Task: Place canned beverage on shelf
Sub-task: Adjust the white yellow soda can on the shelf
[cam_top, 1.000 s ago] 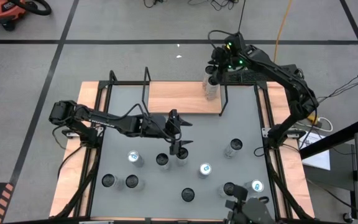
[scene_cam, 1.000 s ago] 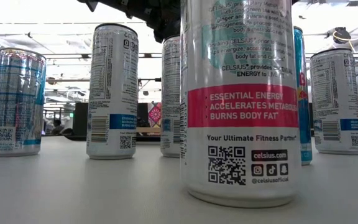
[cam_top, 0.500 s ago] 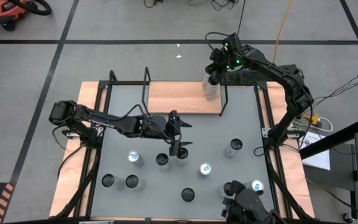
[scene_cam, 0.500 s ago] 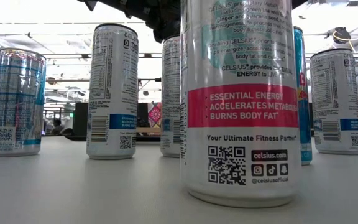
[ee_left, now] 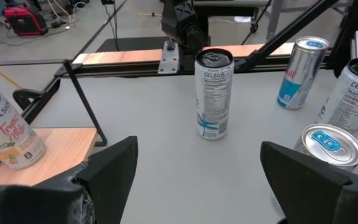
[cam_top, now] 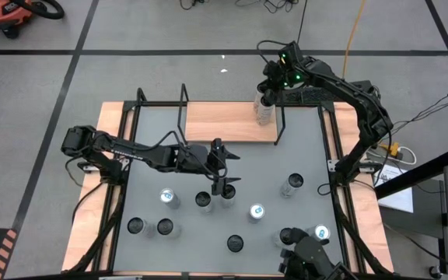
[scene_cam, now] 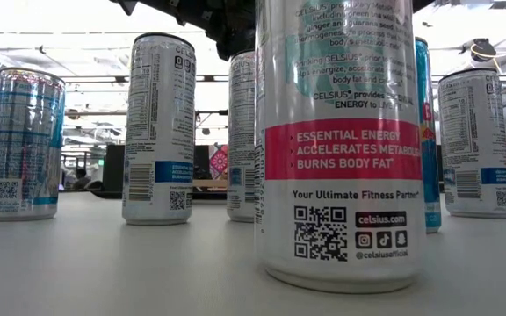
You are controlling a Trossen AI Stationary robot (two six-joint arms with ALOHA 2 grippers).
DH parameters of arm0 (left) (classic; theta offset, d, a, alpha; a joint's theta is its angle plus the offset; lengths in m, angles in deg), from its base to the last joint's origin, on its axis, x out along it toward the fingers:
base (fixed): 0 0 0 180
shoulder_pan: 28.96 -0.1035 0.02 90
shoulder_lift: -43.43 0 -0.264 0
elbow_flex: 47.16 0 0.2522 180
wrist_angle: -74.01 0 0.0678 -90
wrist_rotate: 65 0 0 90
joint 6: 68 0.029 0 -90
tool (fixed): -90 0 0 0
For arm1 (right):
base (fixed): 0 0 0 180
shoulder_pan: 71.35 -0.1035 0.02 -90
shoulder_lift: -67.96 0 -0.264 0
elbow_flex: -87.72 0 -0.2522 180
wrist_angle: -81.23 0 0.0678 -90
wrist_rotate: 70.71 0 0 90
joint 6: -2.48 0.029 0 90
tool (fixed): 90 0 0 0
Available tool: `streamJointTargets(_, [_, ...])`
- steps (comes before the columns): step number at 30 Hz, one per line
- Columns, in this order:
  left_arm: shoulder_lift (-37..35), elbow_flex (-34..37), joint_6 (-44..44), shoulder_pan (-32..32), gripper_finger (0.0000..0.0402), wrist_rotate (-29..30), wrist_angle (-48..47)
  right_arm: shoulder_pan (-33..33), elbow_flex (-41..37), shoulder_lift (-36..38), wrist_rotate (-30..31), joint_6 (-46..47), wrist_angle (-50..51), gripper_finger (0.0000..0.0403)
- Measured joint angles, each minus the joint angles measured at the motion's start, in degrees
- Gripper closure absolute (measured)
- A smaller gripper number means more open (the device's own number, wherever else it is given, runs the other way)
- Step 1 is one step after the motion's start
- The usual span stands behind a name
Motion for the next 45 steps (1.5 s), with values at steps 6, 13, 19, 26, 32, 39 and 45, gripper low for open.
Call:
streamJointTargets(6, [0.0, 0.0, 0.0, 0.37, 0.0063, 0.0, 0.0, 0.0, 0.0, 0.07, 0.05, 0.11, 0.6, 0.0403])
streamJointTargets(13, [0.0, 0.0, 0.0, 0.37, 0.0063, 0.0, 0.0, -0.07, -0.15, 1.8, 2.75, 0.15, 2.08, 0.0403])
streamJointTargets(19, [0.0, 0.0, 0.0, 0.37, 0.0063, 0.0, 0.02, -0.03, -0.26, 3.1, 2.93, 0.13, 3.49, 0.0403])
streamJointTargets(26, [0.0, 0.0, -0.07, 0.41, 0.0063, 0.02, 0.15, -0.04, -0.26, 3.13, 2.78, -0.11, 3.18, 0.0403])
streamJointTargets(32, [0.0, 0.0, -0.05, 0.72, 0.0063, 0.02, 0.17, -0.04, -0.26, 4.56, 2.8, -0.02, 1.91, 0.0403])
streamJointTargets(39, [0.0, 0.0, 0.17, 0.74, 0.0063, 0.02, 0.31, -0.04, -0.13, 7.28, 11.56, 2.22, 6.94, 0.0403])
streamJointTargets(45, [0.0, 0.0, 0.42, 0.72, 0.0063, 0.02, 1.81, 0.02, -0.15, 6.19, 14.96, 4.42, 12.47, 0.0403])
